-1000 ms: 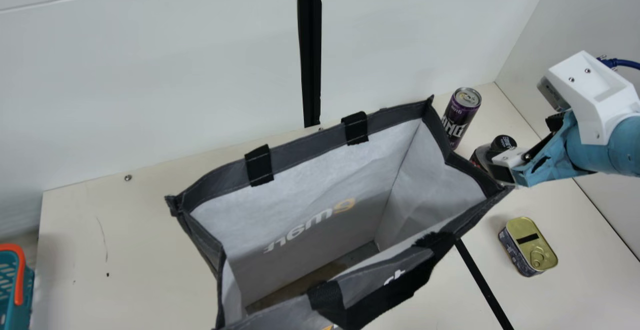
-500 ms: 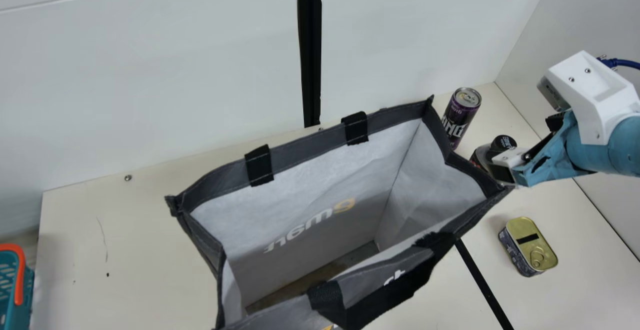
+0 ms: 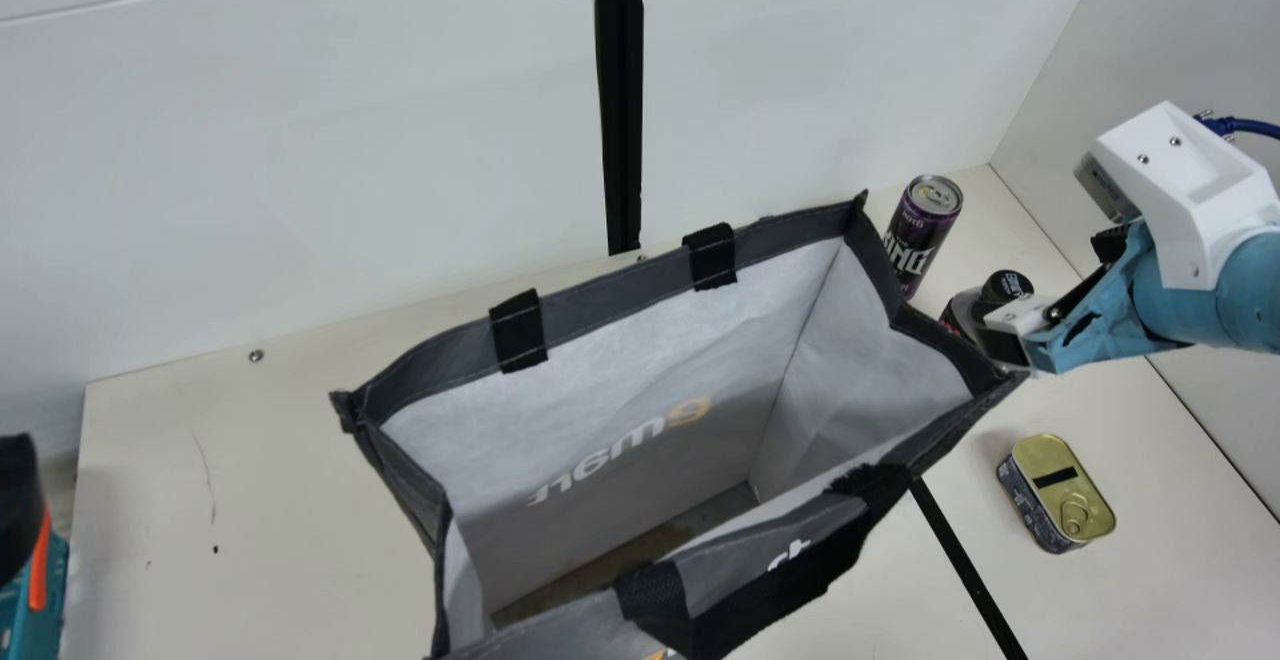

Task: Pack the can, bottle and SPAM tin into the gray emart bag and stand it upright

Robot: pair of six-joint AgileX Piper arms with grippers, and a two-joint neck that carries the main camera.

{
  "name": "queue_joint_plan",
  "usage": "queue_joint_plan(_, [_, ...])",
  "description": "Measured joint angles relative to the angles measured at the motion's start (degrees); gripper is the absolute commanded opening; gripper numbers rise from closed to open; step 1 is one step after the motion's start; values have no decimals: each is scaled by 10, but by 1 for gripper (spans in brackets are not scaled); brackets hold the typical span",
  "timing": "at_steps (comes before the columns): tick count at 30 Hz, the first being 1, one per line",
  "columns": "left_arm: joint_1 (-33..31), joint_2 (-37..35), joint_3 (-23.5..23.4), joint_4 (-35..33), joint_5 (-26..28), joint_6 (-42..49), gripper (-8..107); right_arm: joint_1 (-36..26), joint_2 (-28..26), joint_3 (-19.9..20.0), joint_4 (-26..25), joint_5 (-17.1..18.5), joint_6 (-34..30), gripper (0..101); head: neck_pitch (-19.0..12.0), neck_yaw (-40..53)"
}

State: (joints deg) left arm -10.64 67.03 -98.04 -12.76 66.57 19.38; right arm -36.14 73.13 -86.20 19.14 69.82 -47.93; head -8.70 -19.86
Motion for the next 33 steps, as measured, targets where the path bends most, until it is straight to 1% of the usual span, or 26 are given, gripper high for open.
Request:
queue_joint_plan(19, [-83, 61, -85, 5, 6, 5, 90, 0, 0, 0, 0, 0, 0, 95, 0, -1])
queue_joint_plan(33, [-145, 111, -155, -2, 27, 6, 90, 0, 0, 0, 0, 0, 0, 95, 0, -1])
